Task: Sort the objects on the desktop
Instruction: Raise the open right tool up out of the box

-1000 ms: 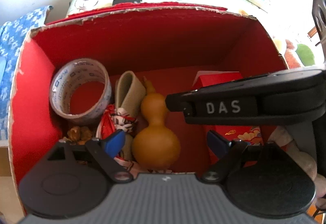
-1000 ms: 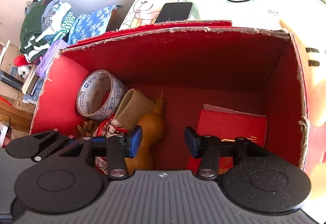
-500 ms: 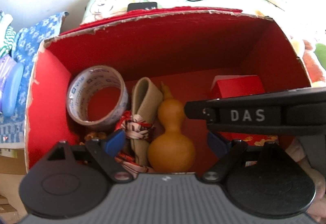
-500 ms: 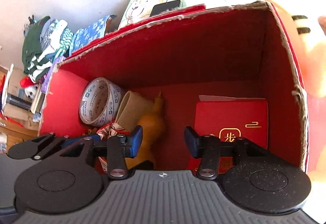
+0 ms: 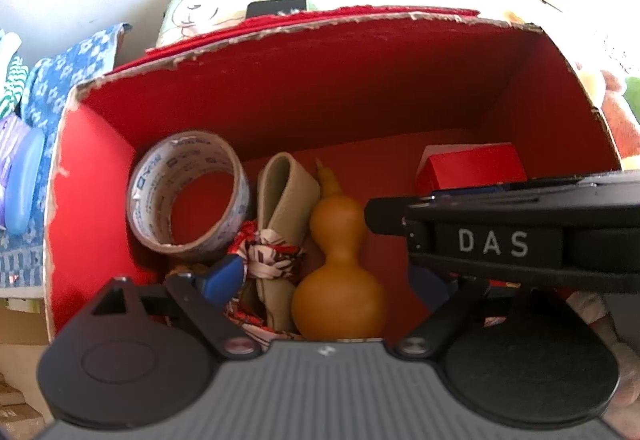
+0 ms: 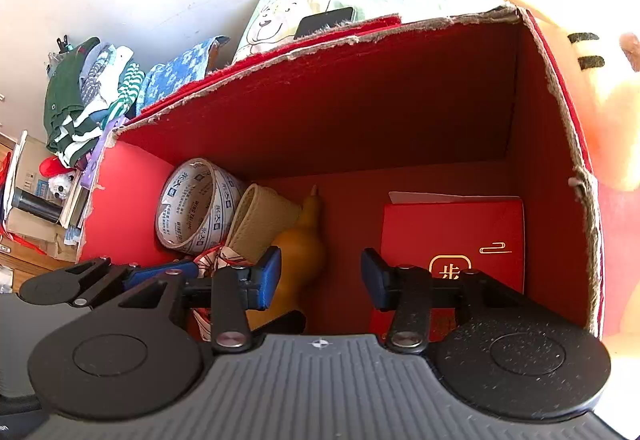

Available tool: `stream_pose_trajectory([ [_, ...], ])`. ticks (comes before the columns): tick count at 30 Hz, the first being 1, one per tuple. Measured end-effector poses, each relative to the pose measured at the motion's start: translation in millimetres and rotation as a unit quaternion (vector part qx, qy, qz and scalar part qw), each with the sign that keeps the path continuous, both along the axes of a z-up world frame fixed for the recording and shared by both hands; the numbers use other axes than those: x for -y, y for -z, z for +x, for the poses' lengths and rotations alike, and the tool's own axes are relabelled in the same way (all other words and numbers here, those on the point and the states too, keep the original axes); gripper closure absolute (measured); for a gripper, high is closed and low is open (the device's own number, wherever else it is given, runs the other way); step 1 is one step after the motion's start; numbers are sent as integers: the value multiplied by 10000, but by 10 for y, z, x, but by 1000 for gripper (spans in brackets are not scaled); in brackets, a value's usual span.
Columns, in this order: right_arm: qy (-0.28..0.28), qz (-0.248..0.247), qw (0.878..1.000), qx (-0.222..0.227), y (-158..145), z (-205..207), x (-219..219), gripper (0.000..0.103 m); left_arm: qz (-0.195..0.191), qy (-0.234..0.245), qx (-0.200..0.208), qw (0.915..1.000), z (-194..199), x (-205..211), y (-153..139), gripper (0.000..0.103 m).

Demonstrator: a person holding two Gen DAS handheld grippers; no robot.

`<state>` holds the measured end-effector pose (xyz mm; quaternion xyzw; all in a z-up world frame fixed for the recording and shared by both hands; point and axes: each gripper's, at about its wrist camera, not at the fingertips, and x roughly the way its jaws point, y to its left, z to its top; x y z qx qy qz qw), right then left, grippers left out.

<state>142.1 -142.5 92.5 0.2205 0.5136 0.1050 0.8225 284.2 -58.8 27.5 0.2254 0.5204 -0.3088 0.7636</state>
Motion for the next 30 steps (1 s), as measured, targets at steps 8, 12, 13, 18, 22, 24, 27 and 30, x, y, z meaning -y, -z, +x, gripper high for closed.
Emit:
stream_pose_trajectory([
  [8,29,30,10000,53,-12,-14,14,55,121,77,-5,9999,0,43,19,12],
  [12,67,-229,9995,203,-92,-50,-12,55,133,69,-35,9999,12,54,26,12],
  [13,73,-205,9996,198,-96,-55,-3,55,135,74,-23,9999,10,58,27,12],
  [18,224,-148,9992,283,-171,-123,75,58,189,178,57,9996,-2,80,40,12],
  [22,296,-305,9984,375,-216,-183,66,66,199,199,87,9996,-9,84,40,12],
  [24,292,-447,9976,437,-238,-211,40,66,213,209,109,9995,-15,92,40,12],
  [27,302,-482,9973,465,-242,-244,33,66,229,248,135,9993,-12,92,42,12],
  [30,340,-415,9975,456,-242,-288,46,67,232,259,147,9993,-11,90,41,12],
])
